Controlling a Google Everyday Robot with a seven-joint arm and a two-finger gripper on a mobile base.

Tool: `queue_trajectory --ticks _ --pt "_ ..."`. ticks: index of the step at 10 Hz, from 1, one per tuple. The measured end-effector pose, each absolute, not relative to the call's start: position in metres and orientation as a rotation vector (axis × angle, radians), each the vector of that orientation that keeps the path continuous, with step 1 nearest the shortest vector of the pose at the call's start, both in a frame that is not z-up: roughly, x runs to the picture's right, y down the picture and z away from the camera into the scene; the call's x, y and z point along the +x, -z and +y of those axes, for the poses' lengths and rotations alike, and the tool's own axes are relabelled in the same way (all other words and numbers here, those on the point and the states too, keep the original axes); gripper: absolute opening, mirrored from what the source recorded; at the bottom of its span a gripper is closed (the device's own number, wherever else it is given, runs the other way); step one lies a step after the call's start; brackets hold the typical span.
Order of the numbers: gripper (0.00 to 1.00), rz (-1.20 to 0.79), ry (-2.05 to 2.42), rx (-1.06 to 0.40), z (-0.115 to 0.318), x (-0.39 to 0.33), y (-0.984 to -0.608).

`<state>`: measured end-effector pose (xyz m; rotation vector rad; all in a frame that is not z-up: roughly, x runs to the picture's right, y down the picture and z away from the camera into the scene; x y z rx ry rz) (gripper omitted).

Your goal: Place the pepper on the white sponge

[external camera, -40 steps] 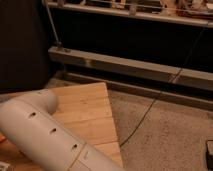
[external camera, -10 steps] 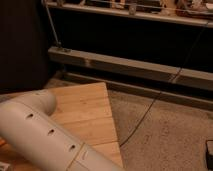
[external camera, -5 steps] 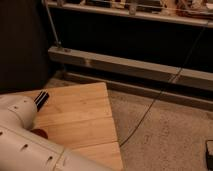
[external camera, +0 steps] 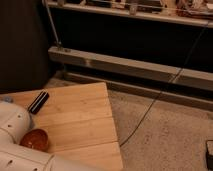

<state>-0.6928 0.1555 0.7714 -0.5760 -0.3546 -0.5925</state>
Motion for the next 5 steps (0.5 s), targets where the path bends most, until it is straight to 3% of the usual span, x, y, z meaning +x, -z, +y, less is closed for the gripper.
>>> queue_trajectory --ticks 5 --pt "0.00 -0.371 0.493 -0.543 0.124 -0.681 -0.797"
